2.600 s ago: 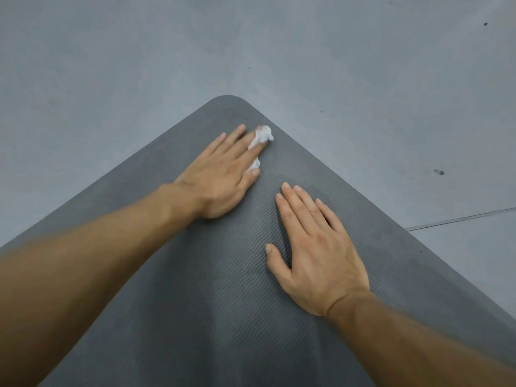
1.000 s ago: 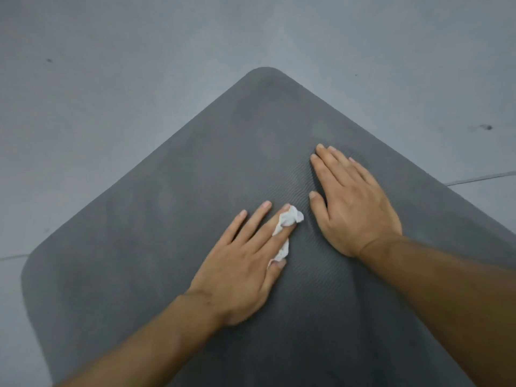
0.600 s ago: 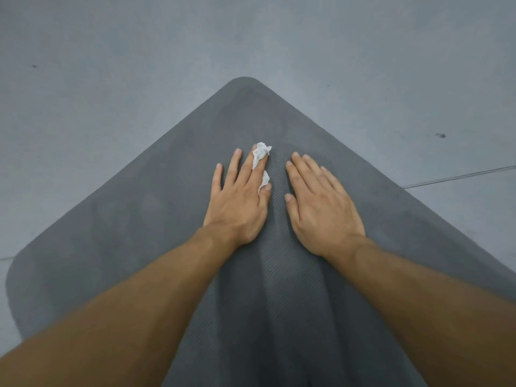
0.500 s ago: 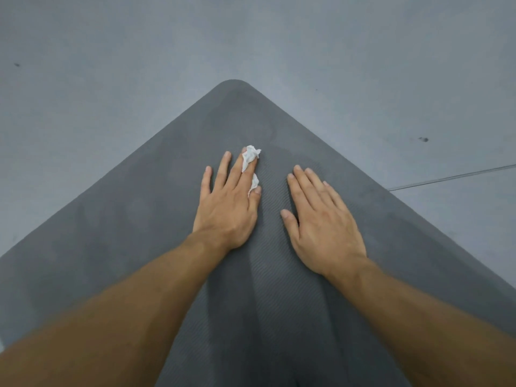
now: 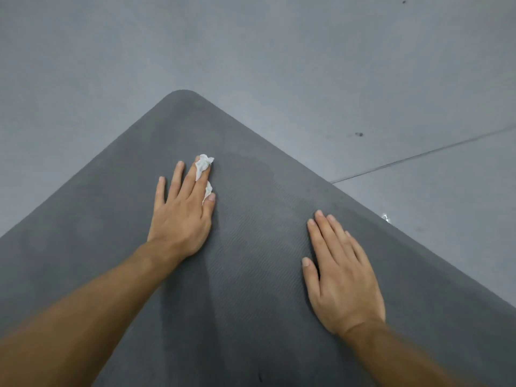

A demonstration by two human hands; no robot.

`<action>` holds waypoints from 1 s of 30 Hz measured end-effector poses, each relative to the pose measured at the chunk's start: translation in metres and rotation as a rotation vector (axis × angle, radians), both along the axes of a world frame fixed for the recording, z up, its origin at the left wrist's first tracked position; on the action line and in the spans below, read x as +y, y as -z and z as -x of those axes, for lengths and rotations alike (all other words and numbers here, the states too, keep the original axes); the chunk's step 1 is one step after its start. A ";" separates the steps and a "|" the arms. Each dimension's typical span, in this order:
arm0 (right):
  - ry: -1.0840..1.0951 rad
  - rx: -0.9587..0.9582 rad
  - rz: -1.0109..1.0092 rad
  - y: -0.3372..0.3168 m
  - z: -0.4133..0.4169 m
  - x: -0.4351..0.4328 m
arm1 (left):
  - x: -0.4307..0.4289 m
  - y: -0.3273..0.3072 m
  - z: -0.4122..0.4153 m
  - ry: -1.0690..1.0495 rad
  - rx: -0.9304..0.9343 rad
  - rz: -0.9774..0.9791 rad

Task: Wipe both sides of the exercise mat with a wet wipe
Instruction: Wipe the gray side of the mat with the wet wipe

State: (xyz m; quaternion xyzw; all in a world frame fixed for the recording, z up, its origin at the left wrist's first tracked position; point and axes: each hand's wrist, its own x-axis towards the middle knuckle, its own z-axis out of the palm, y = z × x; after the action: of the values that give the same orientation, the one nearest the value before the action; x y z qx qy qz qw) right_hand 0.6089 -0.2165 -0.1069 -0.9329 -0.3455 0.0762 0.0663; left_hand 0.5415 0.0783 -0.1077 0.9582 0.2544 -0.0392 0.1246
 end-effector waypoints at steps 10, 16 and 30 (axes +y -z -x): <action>0.012 -0.012 -0.031 0.001 -0.001 0.000 | -0.095 -0.002 0.053 0.445 0.035 -0.104; 0.006 -0.009 -0.029 0.001 -0.001 0.000 | -0.075 -0.002 0.031 0.500 0.042 -0.103; -0.001 -0.010 -0.016 -0.001 -0.002 0.000 | -0.013 -0.001 -0.085 0.241 0.027 -0.023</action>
State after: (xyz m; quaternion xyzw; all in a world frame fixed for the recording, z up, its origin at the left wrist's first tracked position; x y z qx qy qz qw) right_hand 0.6105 -0.2165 -0.1062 -0.9325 -0.3472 0.0686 0.0721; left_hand 0.6261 0.0652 -0.1064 0.9826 0.1394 -0.0641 0.1046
